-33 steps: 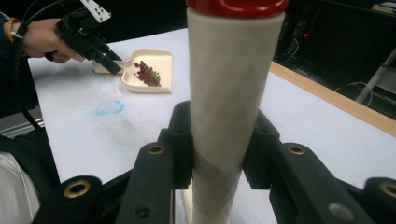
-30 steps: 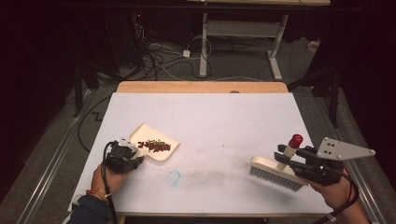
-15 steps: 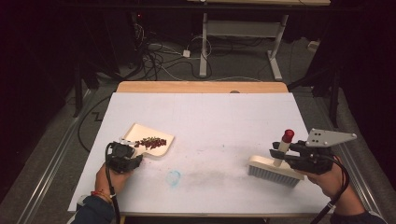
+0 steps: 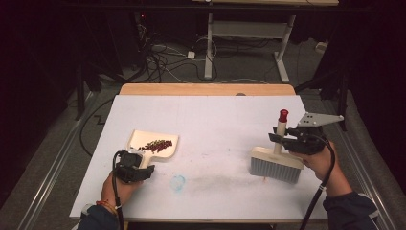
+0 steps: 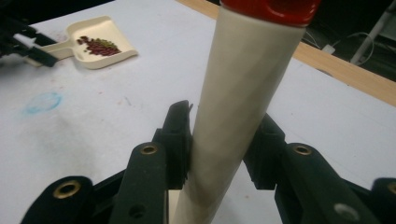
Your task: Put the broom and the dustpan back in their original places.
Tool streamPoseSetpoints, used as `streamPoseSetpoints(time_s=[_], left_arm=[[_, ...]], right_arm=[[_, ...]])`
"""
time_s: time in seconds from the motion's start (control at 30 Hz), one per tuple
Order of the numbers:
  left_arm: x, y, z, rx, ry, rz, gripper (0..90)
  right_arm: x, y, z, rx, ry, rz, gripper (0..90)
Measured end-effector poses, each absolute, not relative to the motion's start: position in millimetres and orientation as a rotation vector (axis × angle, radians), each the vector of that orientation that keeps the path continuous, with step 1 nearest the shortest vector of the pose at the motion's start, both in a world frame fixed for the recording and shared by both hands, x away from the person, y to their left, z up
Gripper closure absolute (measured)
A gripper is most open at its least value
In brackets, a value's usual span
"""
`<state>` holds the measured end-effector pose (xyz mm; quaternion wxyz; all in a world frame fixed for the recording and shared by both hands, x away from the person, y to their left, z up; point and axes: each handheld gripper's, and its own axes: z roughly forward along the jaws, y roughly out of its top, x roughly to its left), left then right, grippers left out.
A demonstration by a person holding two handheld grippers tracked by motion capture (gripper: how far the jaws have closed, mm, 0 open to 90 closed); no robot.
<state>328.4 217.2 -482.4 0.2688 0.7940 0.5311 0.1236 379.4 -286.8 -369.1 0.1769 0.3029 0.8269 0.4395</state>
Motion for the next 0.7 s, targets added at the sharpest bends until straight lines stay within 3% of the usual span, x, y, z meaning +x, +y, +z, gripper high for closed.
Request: streamPoseSetpoints(time_s=[0.7], left_arm=[[288.9, 240.9, -465.5, 2.053, 1.113, 0.453, 40.6]], right_arm=[[448.1, -265.9, -405.5, 1.093, 2.196, 1.068, 60.4]])
